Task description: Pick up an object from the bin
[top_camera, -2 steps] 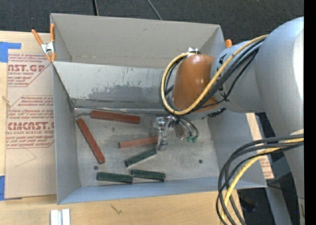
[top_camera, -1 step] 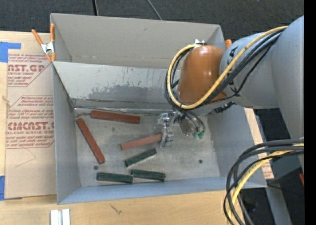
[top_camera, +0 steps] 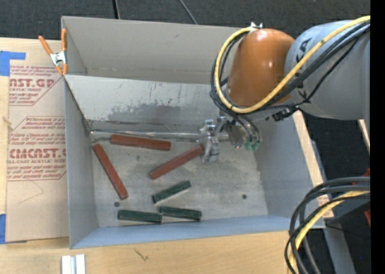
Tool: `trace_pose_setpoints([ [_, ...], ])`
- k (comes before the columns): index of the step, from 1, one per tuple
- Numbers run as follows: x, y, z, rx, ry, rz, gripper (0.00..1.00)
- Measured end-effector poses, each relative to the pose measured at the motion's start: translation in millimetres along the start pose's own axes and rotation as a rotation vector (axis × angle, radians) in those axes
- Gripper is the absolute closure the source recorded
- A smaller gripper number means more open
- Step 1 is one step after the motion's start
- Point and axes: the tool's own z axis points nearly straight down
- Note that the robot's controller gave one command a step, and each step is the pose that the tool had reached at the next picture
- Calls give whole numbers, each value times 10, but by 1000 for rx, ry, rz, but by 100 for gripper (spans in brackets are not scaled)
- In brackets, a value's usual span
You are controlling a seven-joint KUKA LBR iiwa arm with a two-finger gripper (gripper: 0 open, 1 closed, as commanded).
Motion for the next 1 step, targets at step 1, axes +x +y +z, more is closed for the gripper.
trace_pose_setpoints([
  [1, -9, -19, -293, 1, -11, 7, 100],
])
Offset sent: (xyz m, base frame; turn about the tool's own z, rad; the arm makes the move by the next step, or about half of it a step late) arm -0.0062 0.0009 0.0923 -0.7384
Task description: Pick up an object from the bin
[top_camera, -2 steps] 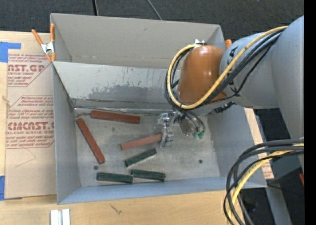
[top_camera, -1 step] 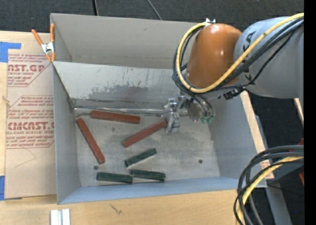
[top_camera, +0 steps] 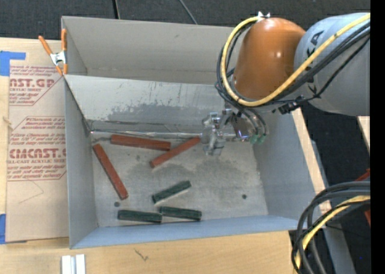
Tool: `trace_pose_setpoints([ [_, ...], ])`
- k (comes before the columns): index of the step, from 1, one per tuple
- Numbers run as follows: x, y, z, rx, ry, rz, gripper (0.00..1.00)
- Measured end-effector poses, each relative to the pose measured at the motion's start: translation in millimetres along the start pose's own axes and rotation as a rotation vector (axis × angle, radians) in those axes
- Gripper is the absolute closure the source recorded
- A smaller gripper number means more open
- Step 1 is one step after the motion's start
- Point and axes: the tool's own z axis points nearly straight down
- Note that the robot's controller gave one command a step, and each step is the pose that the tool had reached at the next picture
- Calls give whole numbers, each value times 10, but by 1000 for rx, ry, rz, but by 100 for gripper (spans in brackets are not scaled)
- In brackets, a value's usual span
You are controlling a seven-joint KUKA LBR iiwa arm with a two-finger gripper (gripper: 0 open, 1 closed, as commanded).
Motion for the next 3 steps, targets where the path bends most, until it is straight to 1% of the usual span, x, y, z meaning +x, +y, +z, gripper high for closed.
trace_pose_setpoints([
  [1, 36, 21, -106, -1, 9, -185, 100],
  [2, -11, 736, 388, -1, 7, -7, 0],
  [3, -8, 832, 466, 0, 9, 2, 0],
])
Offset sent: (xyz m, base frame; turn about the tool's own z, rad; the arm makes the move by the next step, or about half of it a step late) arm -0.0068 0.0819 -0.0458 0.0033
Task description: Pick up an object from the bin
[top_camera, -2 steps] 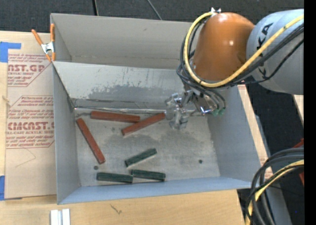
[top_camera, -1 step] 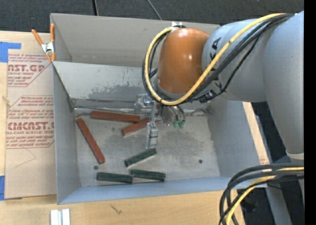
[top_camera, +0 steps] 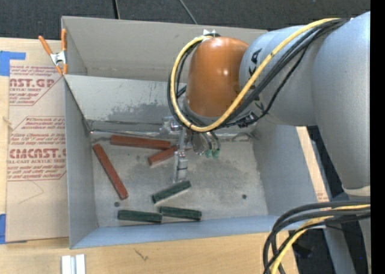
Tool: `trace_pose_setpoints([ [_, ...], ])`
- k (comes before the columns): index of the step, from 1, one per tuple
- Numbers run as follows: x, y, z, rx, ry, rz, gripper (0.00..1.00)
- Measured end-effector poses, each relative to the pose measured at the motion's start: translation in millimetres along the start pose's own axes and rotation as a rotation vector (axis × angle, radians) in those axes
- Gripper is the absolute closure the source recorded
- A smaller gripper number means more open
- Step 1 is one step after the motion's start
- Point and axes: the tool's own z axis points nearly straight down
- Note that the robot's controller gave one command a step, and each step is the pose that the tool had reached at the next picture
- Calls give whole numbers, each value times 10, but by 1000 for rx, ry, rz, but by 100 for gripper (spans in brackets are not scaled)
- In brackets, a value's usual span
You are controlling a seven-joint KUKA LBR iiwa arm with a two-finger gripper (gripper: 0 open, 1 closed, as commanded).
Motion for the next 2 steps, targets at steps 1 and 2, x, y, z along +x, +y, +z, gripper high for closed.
trace_pose_setpoints([
  [1, 236, -286, 432, -1, -9, -45, 0],
  [2, 538, -105, 860, -1, 0, 9, 100],
])
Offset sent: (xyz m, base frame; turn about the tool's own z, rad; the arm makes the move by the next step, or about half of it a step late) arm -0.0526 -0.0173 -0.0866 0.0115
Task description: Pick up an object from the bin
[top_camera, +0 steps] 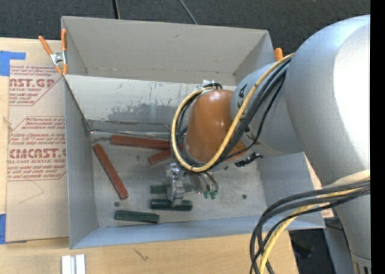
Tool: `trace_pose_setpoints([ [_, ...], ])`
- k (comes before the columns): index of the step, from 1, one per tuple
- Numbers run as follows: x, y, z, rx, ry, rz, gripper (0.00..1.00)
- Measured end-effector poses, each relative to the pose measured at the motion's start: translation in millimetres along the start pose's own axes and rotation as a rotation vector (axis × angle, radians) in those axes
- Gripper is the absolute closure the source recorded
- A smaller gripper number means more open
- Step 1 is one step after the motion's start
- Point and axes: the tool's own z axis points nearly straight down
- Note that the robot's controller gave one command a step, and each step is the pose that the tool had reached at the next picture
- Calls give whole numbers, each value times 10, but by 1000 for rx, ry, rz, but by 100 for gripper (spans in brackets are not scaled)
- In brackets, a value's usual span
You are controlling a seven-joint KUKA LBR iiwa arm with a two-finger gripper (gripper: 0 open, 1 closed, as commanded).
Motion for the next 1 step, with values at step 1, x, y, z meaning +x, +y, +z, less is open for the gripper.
trace_pose_setpoints([
  [1, 0, 0, 0, 0, 0, 0, 100],
])
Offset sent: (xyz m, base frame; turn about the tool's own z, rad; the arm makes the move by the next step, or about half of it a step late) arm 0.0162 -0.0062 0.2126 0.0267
